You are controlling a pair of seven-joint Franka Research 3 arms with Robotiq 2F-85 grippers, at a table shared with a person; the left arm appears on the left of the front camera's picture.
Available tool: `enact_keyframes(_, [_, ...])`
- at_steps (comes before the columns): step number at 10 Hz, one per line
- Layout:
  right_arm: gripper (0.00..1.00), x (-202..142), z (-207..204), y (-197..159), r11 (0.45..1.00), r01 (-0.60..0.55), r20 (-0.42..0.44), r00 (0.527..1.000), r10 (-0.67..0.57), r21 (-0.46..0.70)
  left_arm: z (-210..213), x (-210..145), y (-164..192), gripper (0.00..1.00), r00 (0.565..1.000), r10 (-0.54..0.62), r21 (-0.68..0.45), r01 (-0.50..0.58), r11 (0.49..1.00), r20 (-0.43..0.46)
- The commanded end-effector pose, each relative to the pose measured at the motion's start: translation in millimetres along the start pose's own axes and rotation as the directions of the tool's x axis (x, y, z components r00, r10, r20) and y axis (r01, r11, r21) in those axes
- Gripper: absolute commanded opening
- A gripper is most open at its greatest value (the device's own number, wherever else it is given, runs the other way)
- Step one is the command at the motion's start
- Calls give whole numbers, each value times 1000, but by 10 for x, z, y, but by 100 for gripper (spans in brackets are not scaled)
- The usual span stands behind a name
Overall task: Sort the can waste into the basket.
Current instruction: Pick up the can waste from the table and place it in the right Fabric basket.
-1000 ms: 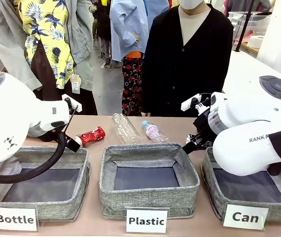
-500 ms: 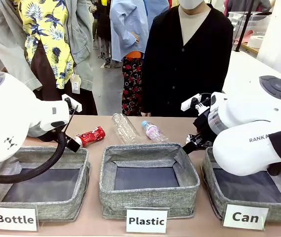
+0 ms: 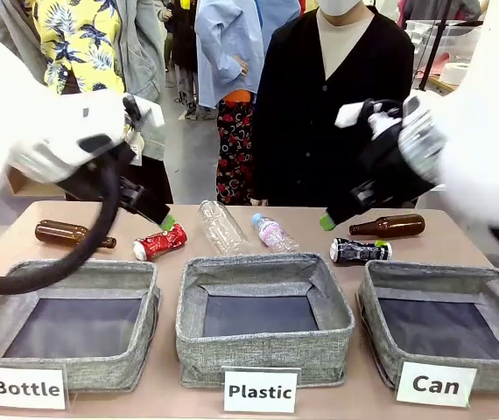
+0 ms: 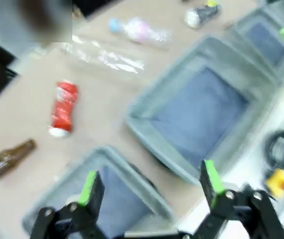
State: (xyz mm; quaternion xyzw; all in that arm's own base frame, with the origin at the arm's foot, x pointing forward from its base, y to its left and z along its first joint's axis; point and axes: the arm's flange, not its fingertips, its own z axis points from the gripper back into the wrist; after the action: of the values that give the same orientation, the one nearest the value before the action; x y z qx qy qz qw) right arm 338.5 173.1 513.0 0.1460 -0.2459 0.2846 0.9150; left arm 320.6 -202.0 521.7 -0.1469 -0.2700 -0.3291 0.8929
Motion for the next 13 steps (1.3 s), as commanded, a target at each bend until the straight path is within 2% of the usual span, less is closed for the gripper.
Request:
enact_keyframes(1, [100, -366, 574, -289, 961, 246, -69, 968, -239, 124, 429, -379, 320, 100, 982, 61, -181, -94, 979, -179])
enact_keyframes(2, [100, -742, 874, -601, 924, 268, -26, 962, -271, 272, 692, -632, 671, 100, 976, 80, -337, -146, 930, -202])
enact_keyframes(3, [100, -1138, 1052, -975, 866, 325, 41, 929, -367, 381, 896, -828, 1118, 100, 968, 123, -476, -216, 852, -218])
enact_keyframes(4, [100, -1570, 1122, -1384, 789, 389, 114, 862, -494, 475, 1014, -1042, 1642, 100, 953, 219, -574, -300, 762, -207])
enact_keyframes(5, [100, -2008, 1137, -1742, 696, 440, 167, 766, -621, 568, 1071, -1340, 2057, 100, 938, 310, -647, -334, 685, -156])
enact_keyframes(6, [100, -2470, 1136, -2062, 586, 488, 198, 635, -747, 646, 1015, -1745, 2311, 100, 878, 471, -714, -383, 586, -84])
enact_keyframes(7, [100, -2734, 1094, -2297, 538, 543, 201, 559, -805, 645, 965, -2088, 2382, 100, 823, 569, -756, -373, 538, -1])
enact_keyframes(8, [100, -2926, 1050, -2483, 487, 556, 208, 490, -847, 674, 932, -2364, 2323, 100, 742, 666, -782, -366, 504, 82])
enact_keyframes(9, [100, -3037, 979, -2544, 418, 619, 206, 387, -899, 665, 908, -2389, 2208, 100, 673, 729, -770, -398, 499, 124])
enact_keyframes(10, [100, -3061, 891, -2561, 387, 670, 235, 310, -921, 634, 1130, -2439, 2506, 100, 801, 599, -743, -406, 532, -9])
enact_keyframes(11, [100, -3208, 1455, -2897, 439, 625, 185, 430, -884, 646, 1130, -2439, 2506, 100, 801, 599, -743, -406, 532, -9])
enact_keyframes(13, [100, -3208, 1455, -2897, 439, 625, 185, 430, -884, 646, 1130, -2439, 2506, 100, 801, 599, -743, -406, 532, -9])
